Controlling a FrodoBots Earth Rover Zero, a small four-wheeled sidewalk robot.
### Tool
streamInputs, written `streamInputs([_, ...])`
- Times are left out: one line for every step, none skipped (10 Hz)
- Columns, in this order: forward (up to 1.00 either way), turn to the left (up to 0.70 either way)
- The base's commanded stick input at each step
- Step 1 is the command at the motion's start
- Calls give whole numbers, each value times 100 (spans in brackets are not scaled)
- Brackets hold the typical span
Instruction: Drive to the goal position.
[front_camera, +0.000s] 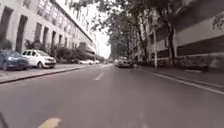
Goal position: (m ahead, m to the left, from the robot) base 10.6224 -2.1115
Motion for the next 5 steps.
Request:
streamInputs([70,0])
streamInputs([70,0])
streamInputs([70,0])
streamInputs([70,0])
streamInputs([70,0])
